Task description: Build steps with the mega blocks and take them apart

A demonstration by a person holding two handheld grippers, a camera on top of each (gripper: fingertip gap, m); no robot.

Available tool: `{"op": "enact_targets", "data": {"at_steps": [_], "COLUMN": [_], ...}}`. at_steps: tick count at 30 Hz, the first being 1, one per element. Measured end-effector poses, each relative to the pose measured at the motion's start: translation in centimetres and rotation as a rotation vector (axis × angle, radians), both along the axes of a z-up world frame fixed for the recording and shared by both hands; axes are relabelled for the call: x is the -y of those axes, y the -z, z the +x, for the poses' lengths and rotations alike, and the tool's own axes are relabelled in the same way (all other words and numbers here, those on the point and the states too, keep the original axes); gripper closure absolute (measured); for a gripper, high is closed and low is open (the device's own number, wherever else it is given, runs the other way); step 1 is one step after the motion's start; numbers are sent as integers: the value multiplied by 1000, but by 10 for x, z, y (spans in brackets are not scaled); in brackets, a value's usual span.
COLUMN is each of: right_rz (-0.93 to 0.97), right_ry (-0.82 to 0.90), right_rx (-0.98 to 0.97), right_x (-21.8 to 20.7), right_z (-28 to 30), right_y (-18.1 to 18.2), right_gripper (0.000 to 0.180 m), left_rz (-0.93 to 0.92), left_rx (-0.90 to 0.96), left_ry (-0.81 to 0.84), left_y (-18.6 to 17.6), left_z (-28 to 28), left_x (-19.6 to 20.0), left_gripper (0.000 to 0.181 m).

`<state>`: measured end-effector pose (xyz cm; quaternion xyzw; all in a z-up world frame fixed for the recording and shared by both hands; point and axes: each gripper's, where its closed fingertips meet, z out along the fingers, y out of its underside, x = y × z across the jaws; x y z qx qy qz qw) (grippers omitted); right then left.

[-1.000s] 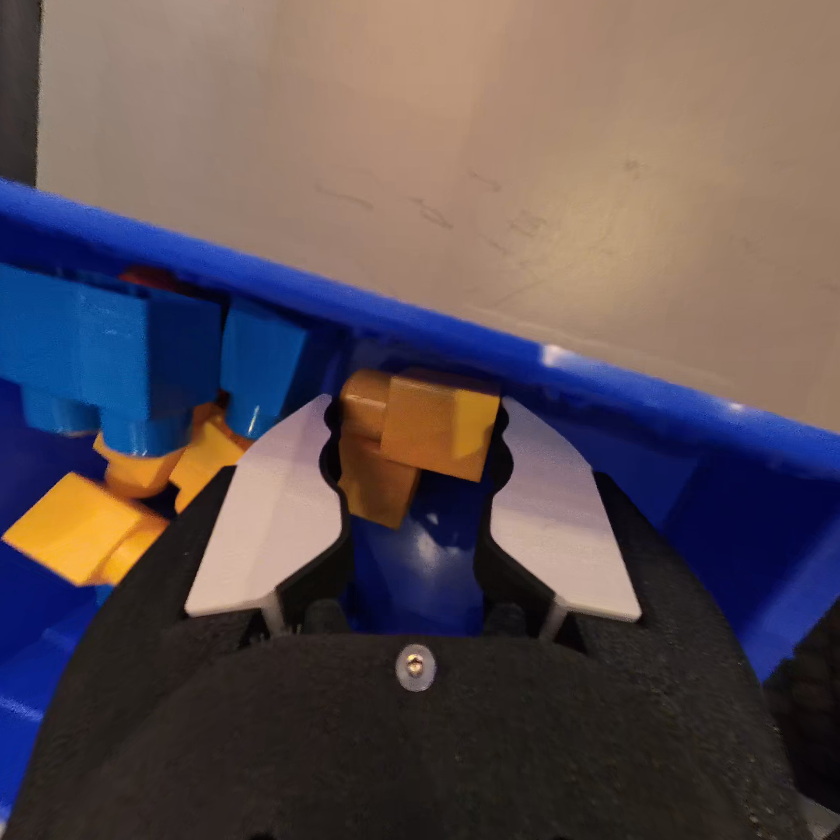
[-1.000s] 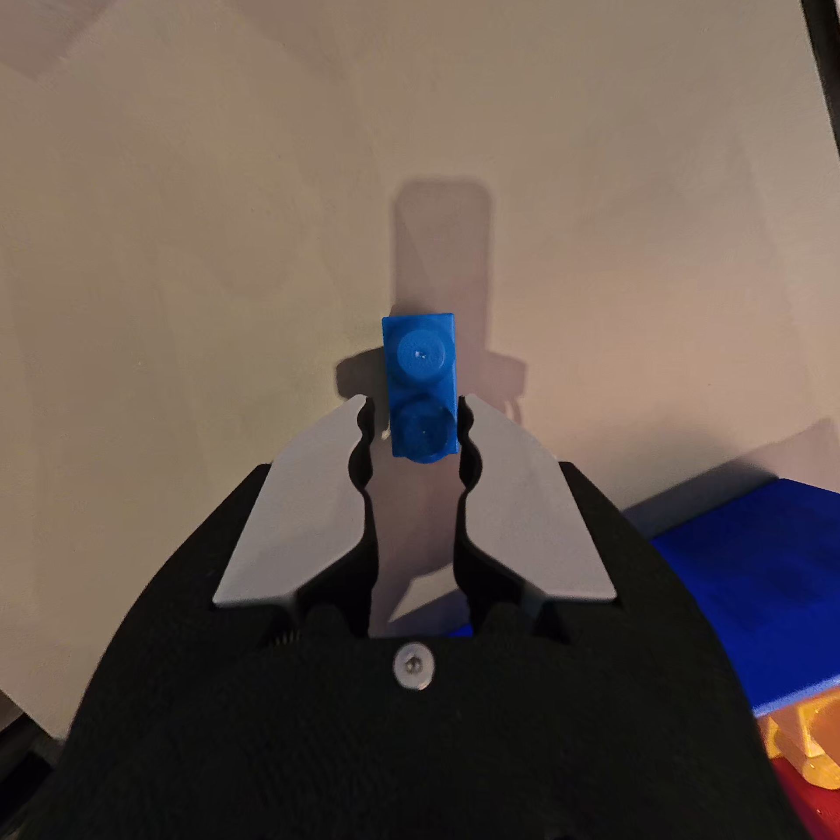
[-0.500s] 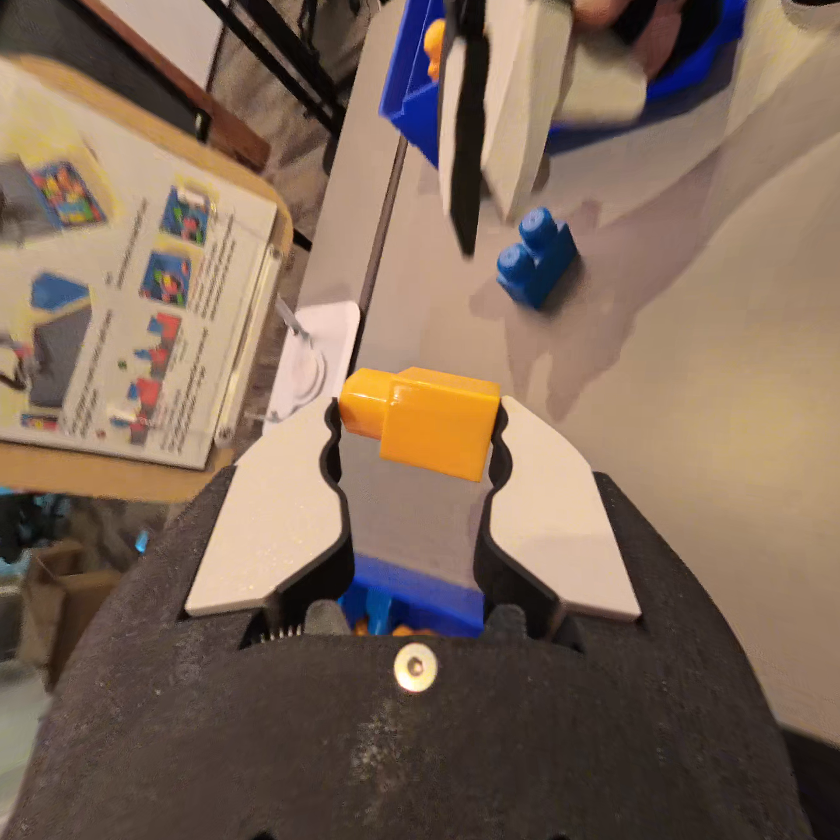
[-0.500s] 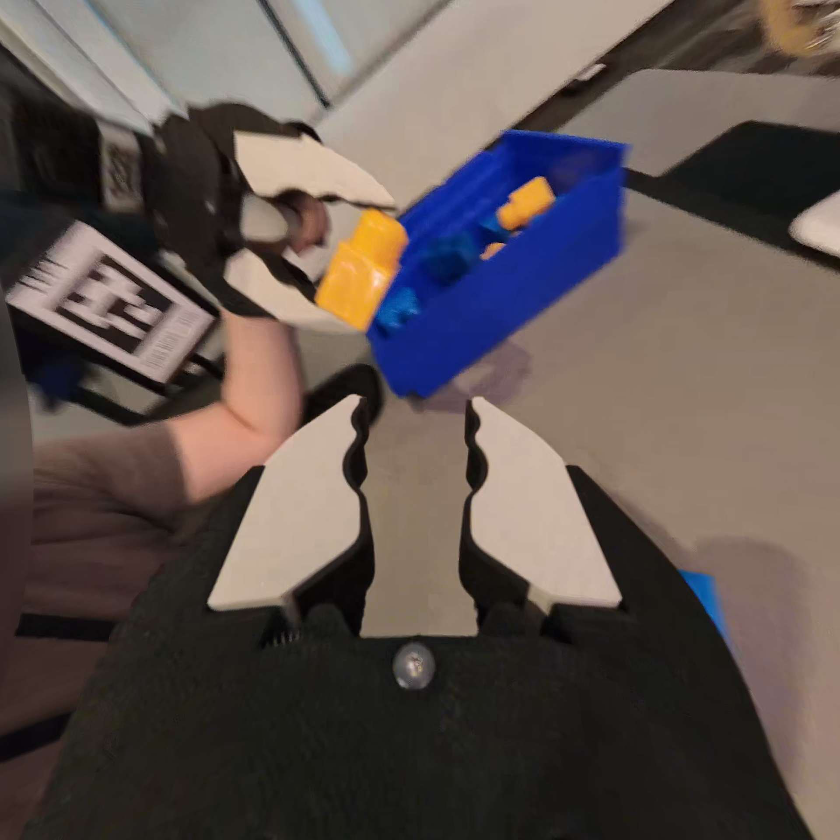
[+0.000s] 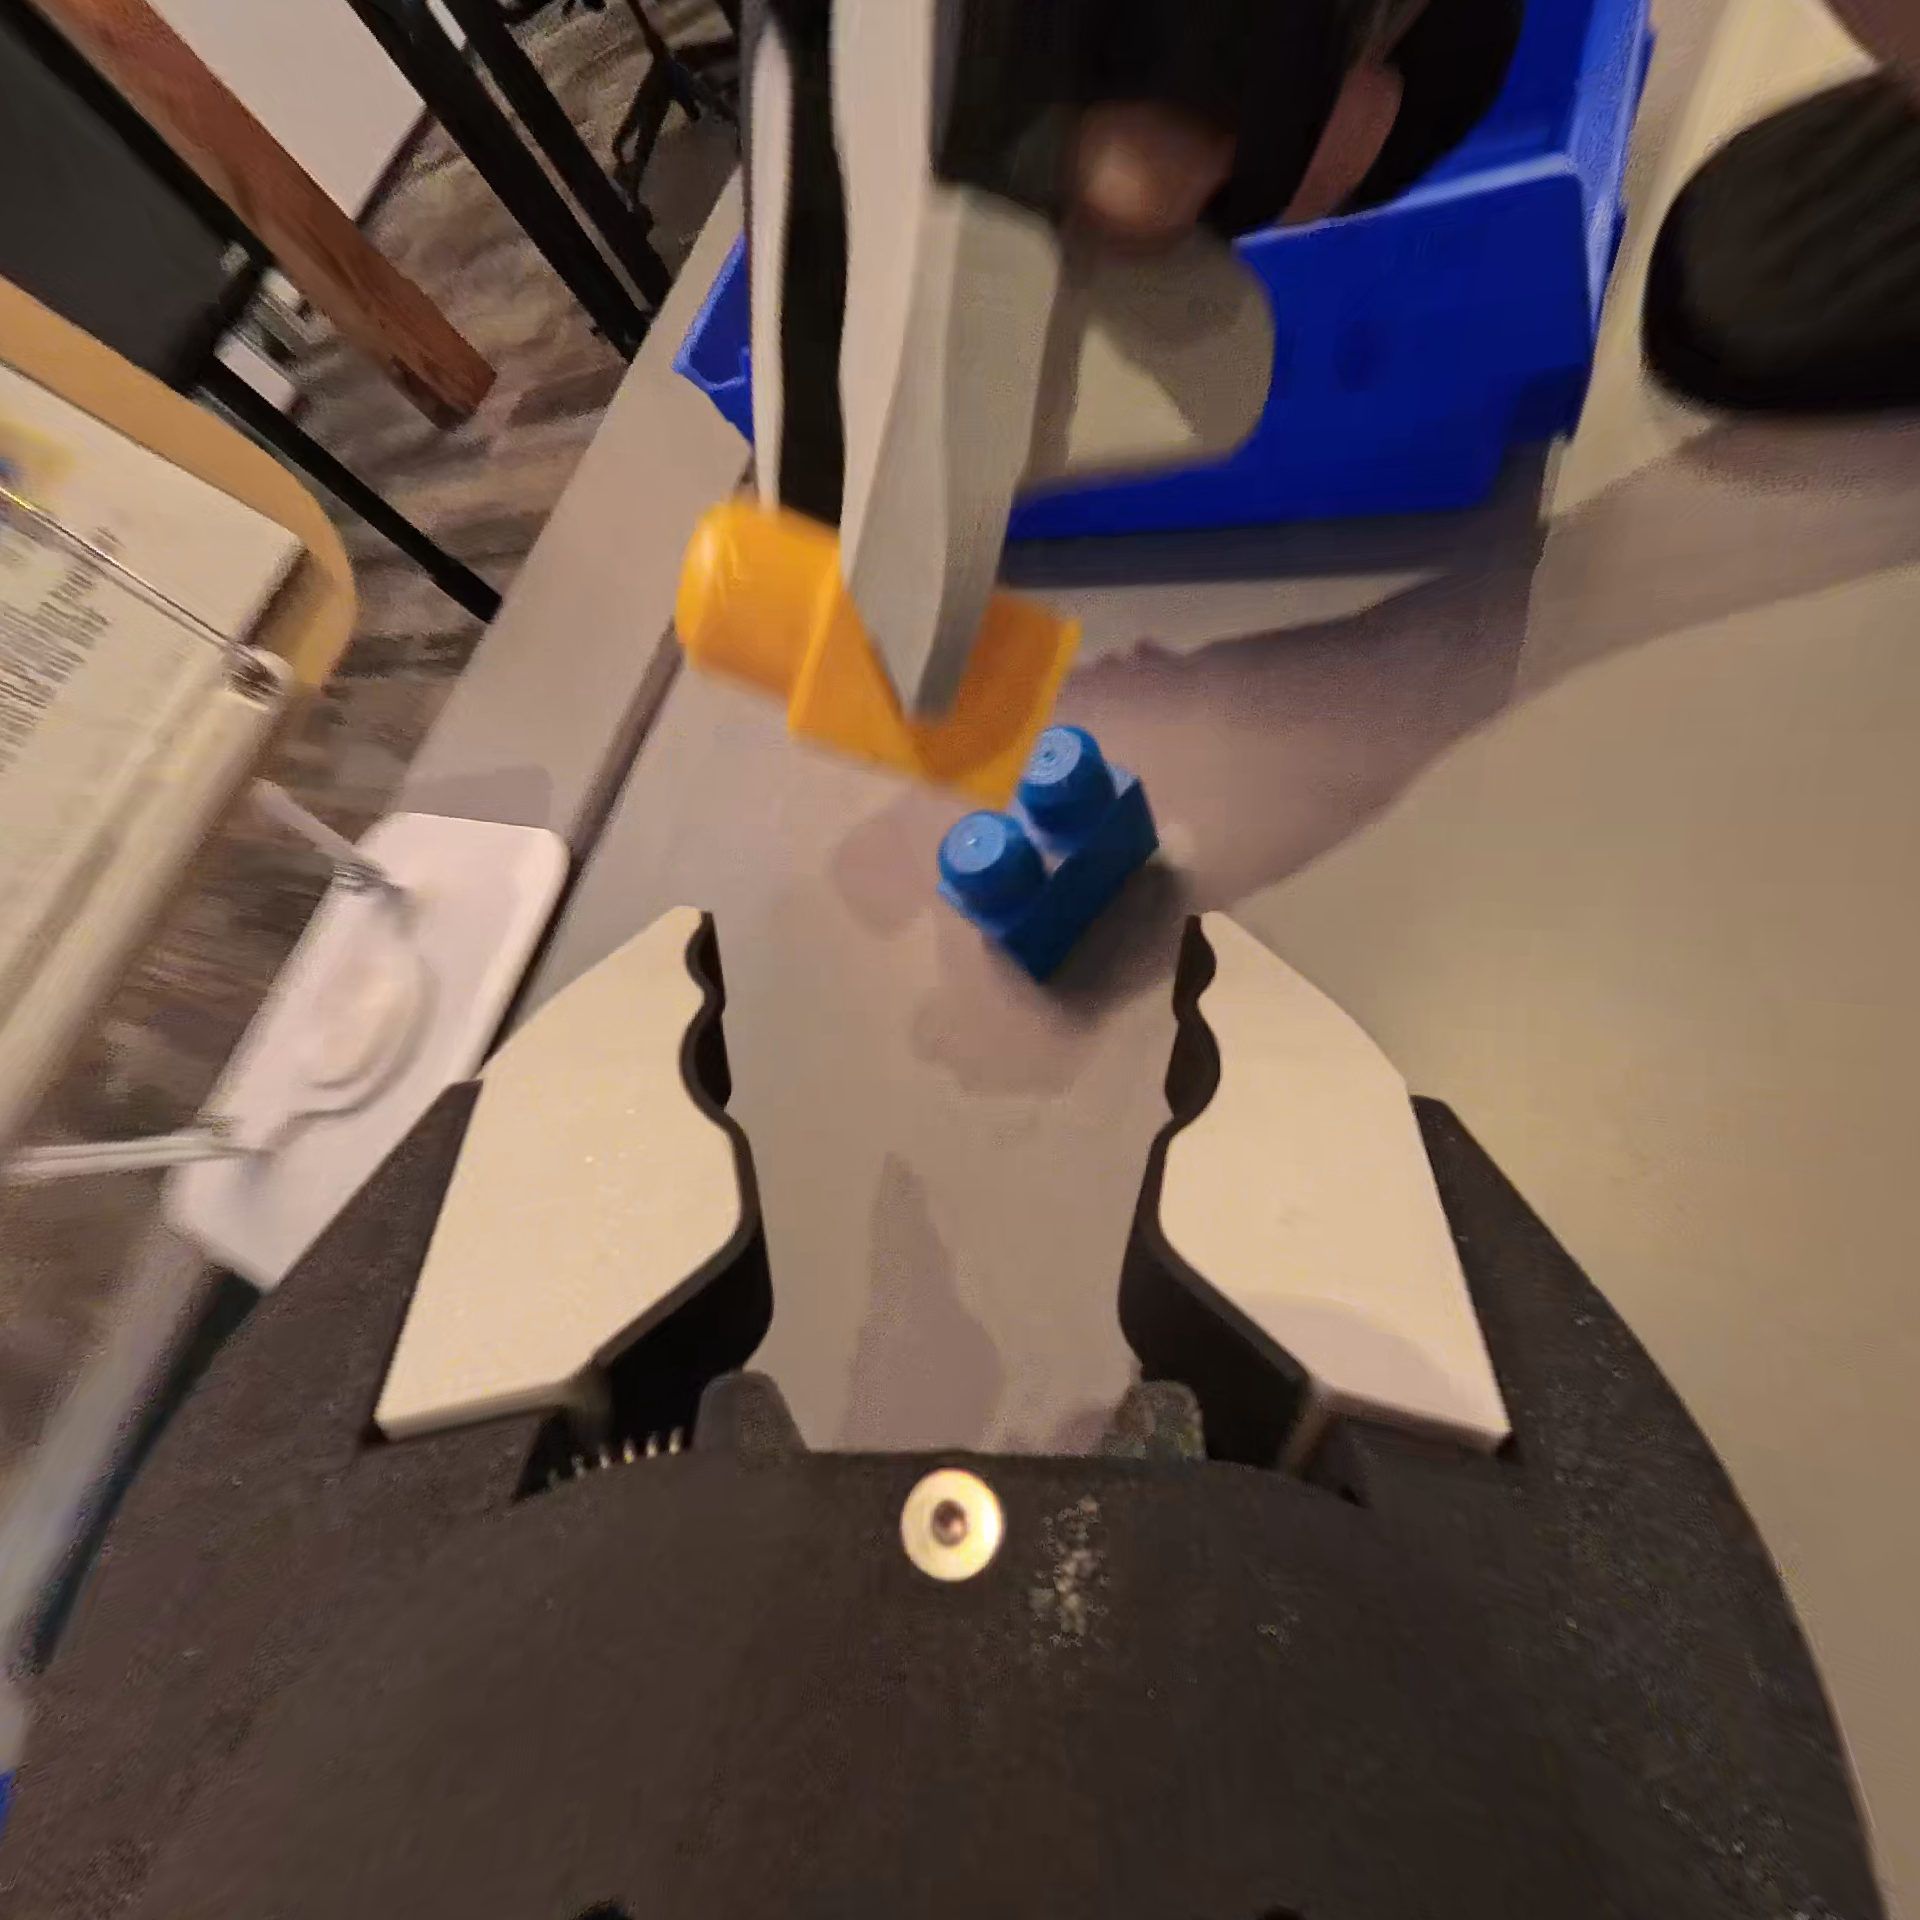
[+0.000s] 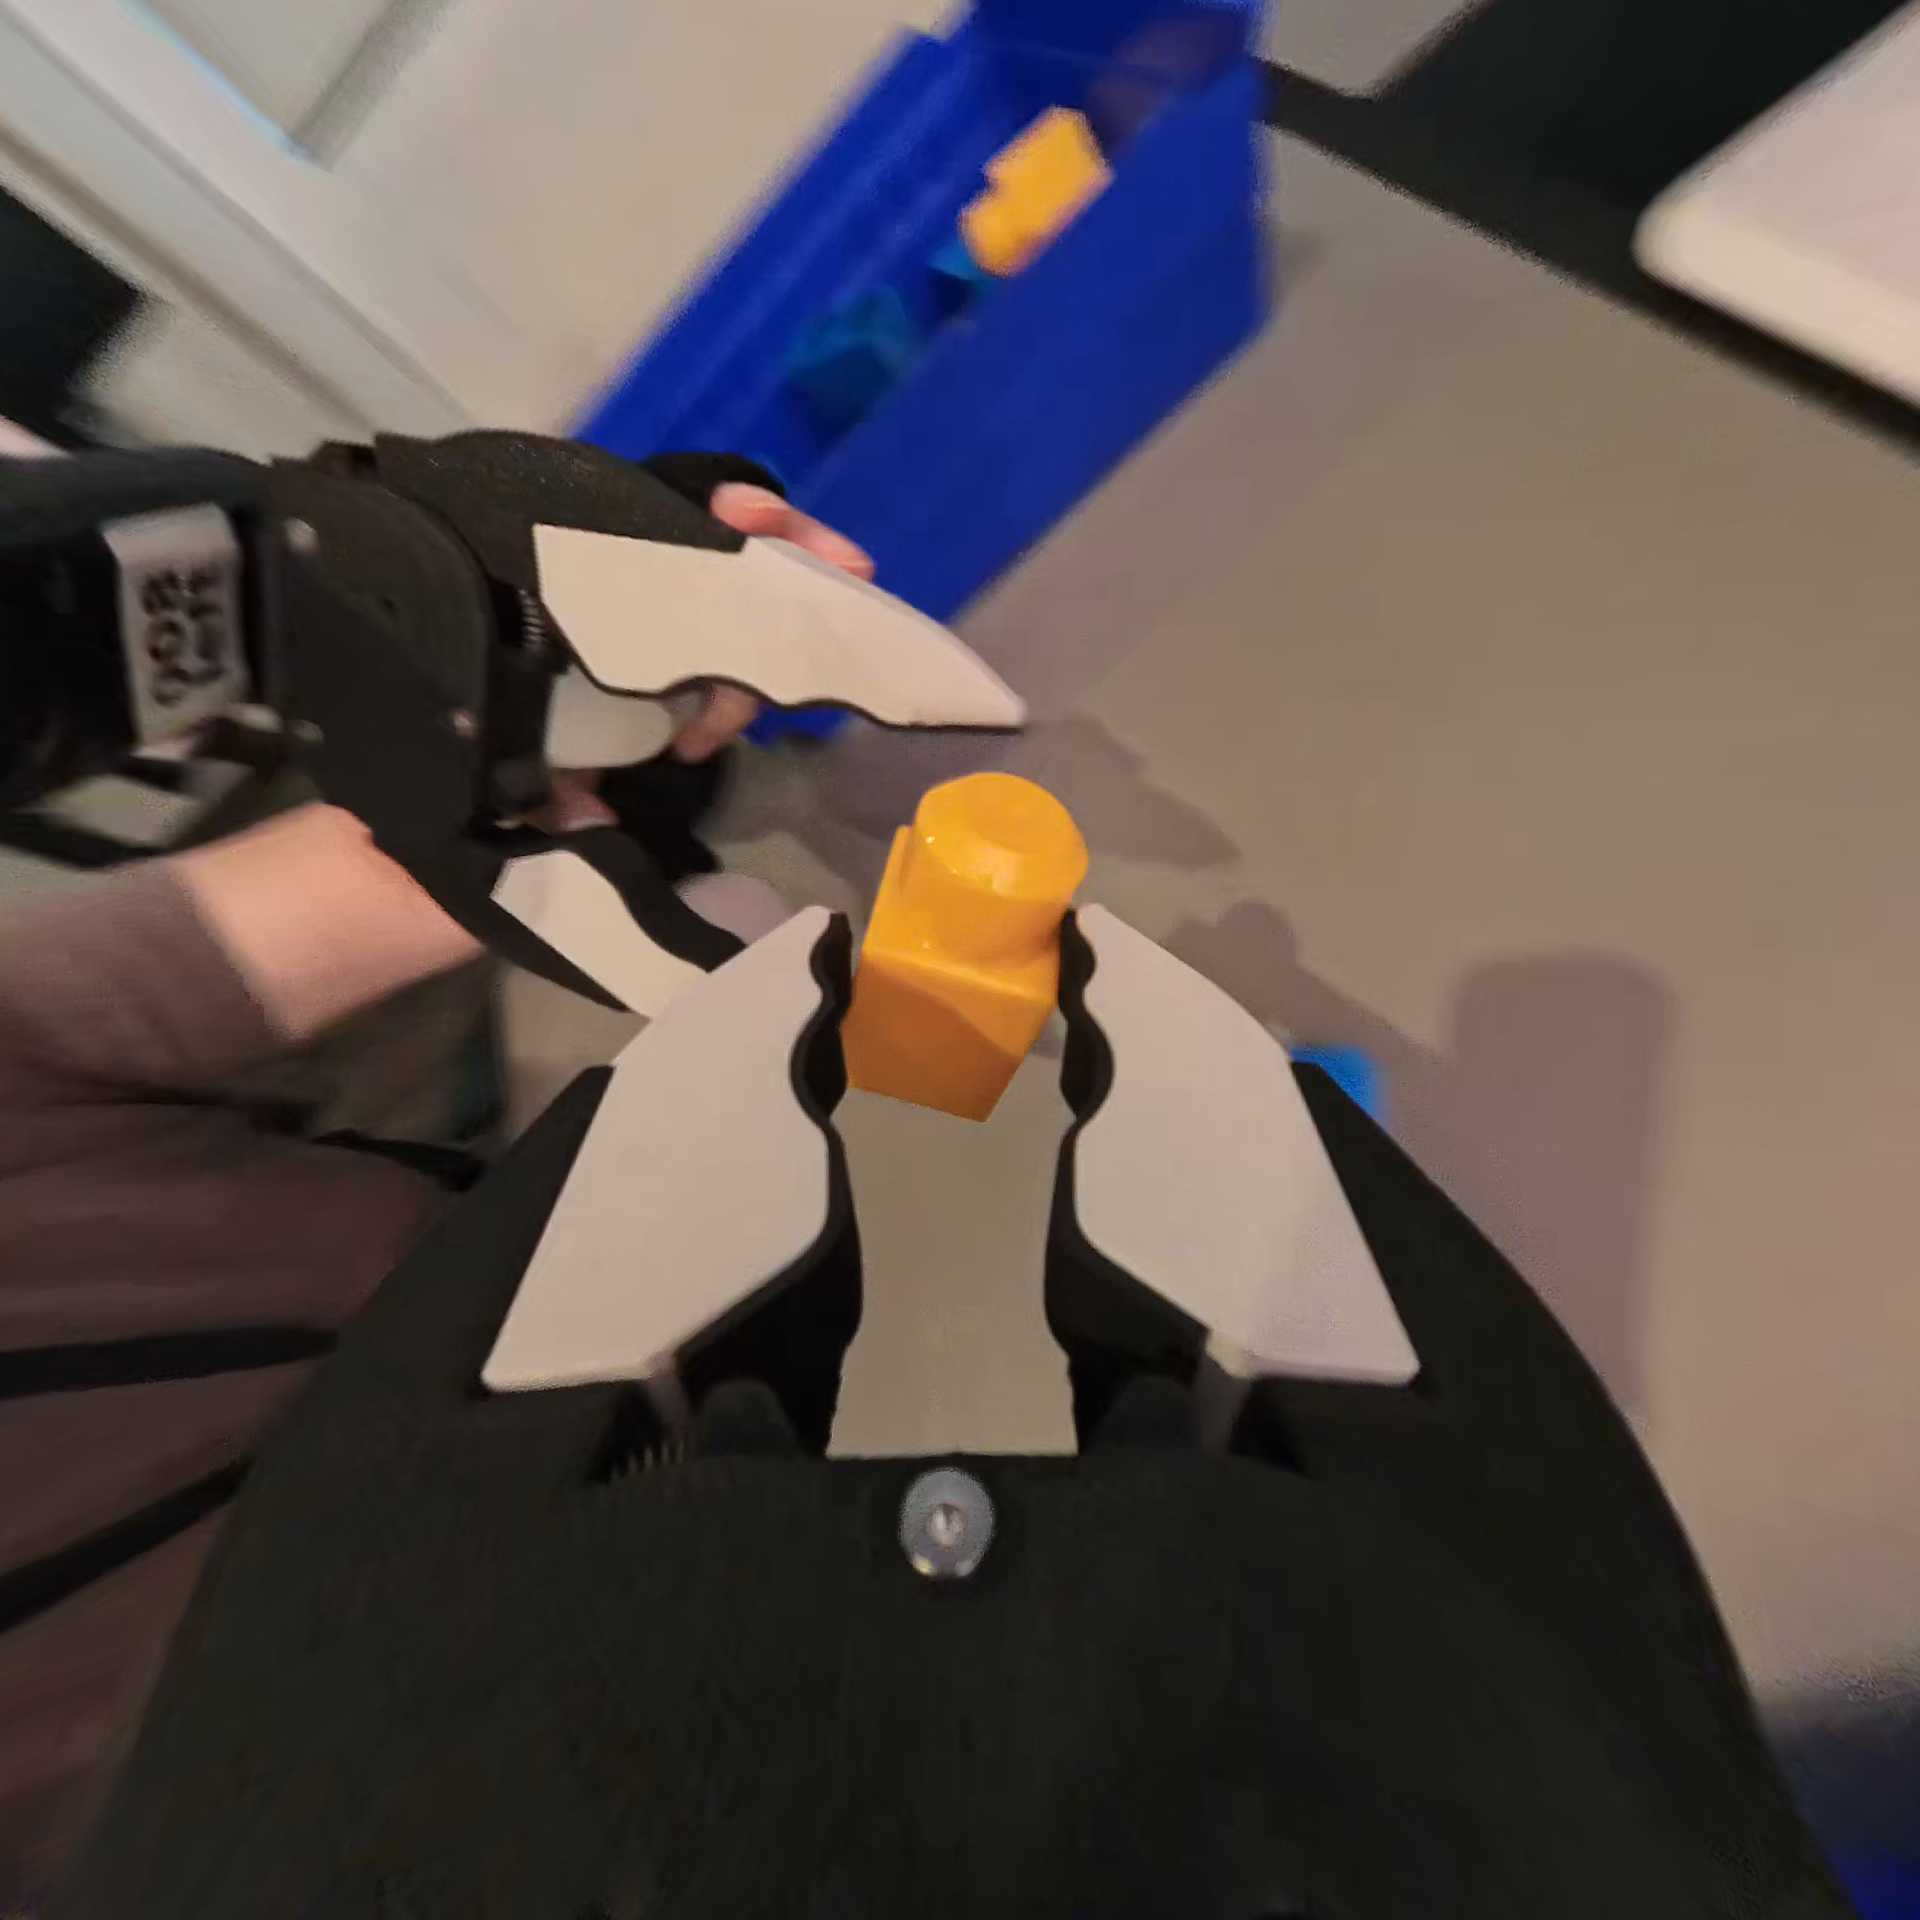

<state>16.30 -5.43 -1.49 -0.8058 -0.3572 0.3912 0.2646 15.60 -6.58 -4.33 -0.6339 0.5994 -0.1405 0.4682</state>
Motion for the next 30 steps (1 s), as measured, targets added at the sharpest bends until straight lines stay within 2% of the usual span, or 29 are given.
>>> {"op": "enact_targets", "data": {"at_steps": [3,6,7,10,16,17,18,19,24,27,30], "right_rz": [59,9,-5,-46,-105,-116,-129,-144,-192,-200,-206], "right_ry": [162,218,231,228,195,193,193,192,167,152,112], "right_rx": [245,284,288,347,415,424,437,453,521,630,653], "right_x": [-21,-24,-26,-25,-23,-23,-22,-21,-14,-6,-2], "right_z": [66,101,107,121,123,124,124,125,115,108,87], "right_y": [7,8,9,22,38,41,44,49,67,79,91], "right_gripper": [140,140,140,140,140,140,140,140,140,140,140], "left_rz": [-129,-171,-207,-342,-350,-349,-362,-410,-469,-444,-368], "left_rx": [33,2,21,88,-38,-63,-85,-81,12,98,138], "left_ry": [-26,-59,-47,65,148,147,154,176,87,9,-43], "left_y": [37,66,69,74,108,113,116,115,89,51,12], "left_z": [16,25,30,47,61,62,62,63,39,13,-12], "left_x": [-14,-39,-42,-32,-24,-24,-22,-17,-22,-24,-20], "left_gripper": [99,100,106,105,96,102,120,137,144,144,144]}}
